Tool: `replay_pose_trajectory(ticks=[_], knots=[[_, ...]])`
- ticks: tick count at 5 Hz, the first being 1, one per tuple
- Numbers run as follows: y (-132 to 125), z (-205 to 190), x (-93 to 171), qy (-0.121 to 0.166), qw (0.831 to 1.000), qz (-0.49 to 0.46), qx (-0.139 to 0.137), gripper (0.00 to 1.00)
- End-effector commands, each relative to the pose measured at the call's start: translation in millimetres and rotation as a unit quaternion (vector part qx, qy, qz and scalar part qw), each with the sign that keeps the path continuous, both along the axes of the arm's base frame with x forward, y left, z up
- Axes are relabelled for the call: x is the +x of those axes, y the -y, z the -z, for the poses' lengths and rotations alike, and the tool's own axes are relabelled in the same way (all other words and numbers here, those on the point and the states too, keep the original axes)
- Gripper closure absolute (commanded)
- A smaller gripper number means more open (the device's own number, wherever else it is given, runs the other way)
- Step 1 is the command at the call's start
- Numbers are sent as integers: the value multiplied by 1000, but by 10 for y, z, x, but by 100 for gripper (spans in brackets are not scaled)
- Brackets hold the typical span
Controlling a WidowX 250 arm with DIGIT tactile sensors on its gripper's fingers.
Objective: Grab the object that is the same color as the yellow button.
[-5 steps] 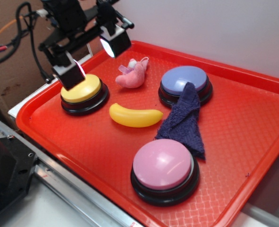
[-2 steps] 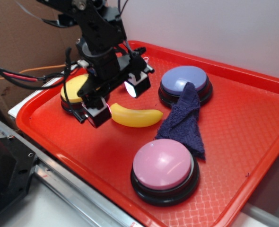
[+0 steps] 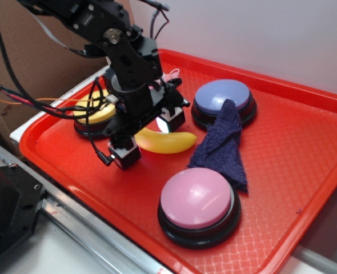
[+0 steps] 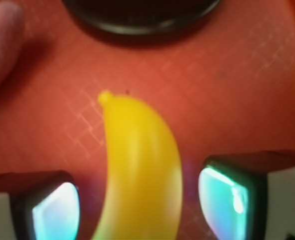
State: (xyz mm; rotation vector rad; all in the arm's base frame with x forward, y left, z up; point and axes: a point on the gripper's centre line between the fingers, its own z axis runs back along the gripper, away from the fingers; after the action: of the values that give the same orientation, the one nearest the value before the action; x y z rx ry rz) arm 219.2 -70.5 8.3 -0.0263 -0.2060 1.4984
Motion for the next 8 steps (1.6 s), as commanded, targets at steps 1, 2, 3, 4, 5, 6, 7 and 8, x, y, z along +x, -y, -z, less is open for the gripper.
replay_pose_trajectory(ticks=[1, 2, 3, 4, 5, 6, 7, 8], knots=[[-76, -98, -28, 27, 999, 18, -2, 100], [-150, -316, -2, 6, 997, 83, -5, 100], [-173, -723, 48, -15, 978, 207, 4, 100], [-52, -1050, 133, -90, 941, 326, -10, 100], [-12, -1337, 113, -91, 893, 441, 0, 100], [-49, -1697, 66, -80, 832, 549, 4, 100], [-160, -2040, 7, -44, 819, 573, 11, 100], [-275, -2204, -54, -21, 817, 576, 21, 100]])
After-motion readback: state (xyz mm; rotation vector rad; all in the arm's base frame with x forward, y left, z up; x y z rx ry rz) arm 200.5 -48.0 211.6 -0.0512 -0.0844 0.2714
